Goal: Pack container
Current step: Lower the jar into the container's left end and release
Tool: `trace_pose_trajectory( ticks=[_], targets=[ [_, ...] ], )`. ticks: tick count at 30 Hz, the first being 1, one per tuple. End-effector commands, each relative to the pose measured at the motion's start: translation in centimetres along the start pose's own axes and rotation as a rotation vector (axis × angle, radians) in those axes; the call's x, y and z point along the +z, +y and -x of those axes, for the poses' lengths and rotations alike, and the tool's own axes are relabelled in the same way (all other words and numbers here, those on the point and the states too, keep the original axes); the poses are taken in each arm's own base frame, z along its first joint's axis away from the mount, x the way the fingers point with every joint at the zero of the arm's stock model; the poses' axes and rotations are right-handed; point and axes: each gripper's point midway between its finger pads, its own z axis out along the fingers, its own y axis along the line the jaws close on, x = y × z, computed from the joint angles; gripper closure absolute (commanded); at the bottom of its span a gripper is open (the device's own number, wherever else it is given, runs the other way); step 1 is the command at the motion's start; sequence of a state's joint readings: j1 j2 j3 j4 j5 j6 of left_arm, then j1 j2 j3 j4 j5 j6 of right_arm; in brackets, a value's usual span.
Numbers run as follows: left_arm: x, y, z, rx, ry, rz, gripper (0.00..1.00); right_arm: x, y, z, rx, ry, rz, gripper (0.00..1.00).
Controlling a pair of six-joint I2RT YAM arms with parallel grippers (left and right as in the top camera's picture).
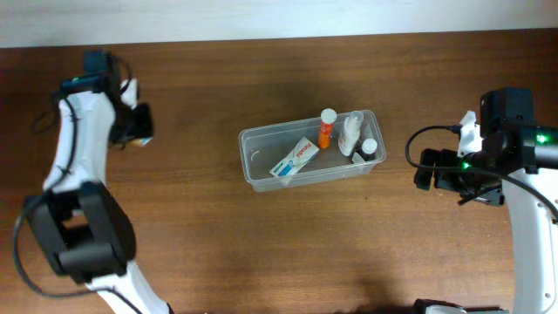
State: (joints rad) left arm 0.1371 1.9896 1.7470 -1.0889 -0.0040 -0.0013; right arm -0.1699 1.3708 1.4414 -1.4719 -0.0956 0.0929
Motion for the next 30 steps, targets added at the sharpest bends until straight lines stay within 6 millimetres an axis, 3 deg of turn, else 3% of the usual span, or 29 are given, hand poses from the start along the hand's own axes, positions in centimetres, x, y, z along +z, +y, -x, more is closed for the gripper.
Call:
trace_pose_trajectory(
  ticks=[1,3,6,10,13,18,23,30],
  targets=[
    [-6.2,-5.8,1.1,0.107,-0.149,-0.073,0.67,0.0,0.1,-0.1,-0.013,-0.001,0.000,0.00],
    [-8.1,-10.4,0.4,0.209,-0.185,-0.111,0.67,0.0,0.1,-0.1,-0.013,-0.001,0.000,0.00],
    [-8.6,-15.1,-1.1,0.316,-0.185,-0.148,0.67,0.0,0.1,-0.1,-0.013,-0.001,0.000,0.00],
    [-8.1,-19.9,-3.2,0.435,-0.163,-0.182,0.67,0.0,0.1,-0.1,-0.013,-0.001,0.000,0.00],
    [-6.6,-23.0,-5.0,0.516,-0.120,-0.181,0.66,0.0,0.1,-0.1,-0.013,-0.001,0.000,0.00],
    [-3.6,-24.9,-6.5,0.570,-0.052,-0.159,0.67,0.0,0.1,-0.1,-0.013,-0.001,0.000,0.00],
    [0.3,-25.3,-7.1,0.578,0.018,-0.137,0.67,0.0,0.1,-0.1,-0.013,-0.001,0.000,0.00],
    [3.5,-25.8,-7.0,0.580,0.044,-0.129,0.66,0.0,0.1,-0.1,-0.013,-0.001,0.000,0.00]
  ],
)
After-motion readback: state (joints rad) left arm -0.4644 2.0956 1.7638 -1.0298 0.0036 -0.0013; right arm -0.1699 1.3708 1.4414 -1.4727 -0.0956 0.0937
